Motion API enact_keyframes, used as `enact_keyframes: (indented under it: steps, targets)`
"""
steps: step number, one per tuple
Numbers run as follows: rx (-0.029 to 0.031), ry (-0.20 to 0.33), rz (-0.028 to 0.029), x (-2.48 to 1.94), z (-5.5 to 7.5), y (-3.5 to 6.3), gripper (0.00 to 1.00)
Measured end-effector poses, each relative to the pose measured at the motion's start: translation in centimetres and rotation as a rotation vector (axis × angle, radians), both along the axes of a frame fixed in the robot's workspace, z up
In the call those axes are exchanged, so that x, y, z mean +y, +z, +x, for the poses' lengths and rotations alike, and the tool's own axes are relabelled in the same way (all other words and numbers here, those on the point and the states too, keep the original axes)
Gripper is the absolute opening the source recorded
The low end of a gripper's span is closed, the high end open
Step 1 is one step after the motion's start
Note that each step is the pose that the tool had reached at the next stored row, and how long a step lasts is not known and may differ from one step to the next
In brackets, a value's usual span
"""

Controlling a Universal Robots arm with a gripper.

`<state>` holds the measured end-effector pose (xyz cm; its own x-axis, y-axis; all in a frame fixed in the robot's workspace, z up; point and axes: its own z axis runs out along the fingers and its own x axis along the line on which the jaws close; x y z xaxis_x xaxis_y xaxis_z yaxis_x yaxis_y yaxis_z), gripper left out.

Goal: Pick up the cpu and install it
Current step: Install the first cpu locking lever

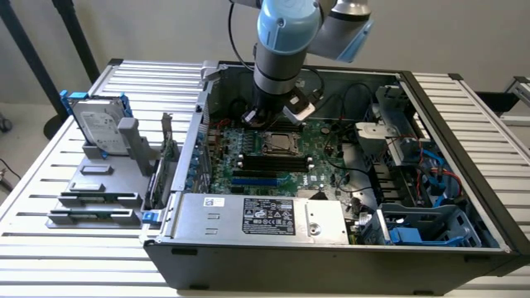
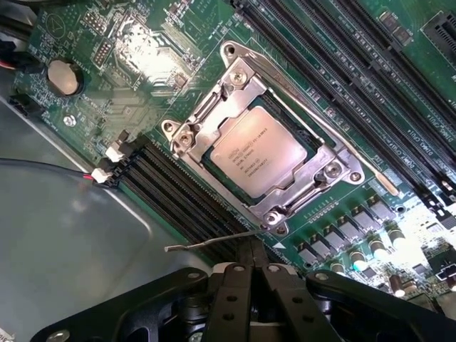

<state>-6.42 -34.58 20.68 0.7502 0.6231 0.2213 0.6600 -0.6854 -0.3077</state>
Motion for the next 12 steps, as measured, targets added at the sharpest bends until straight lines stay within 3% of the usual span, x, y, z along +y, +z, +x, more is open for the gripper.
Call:
enact_keyframes:
  steps: [5,12]
  targets:
    - [-0.001,0.0,-0.0055,0.14,0.0,-0.05,0.11]
    - [-0.0042,0.0,-0.0058,0.15,0.0,-0.05,0.11]
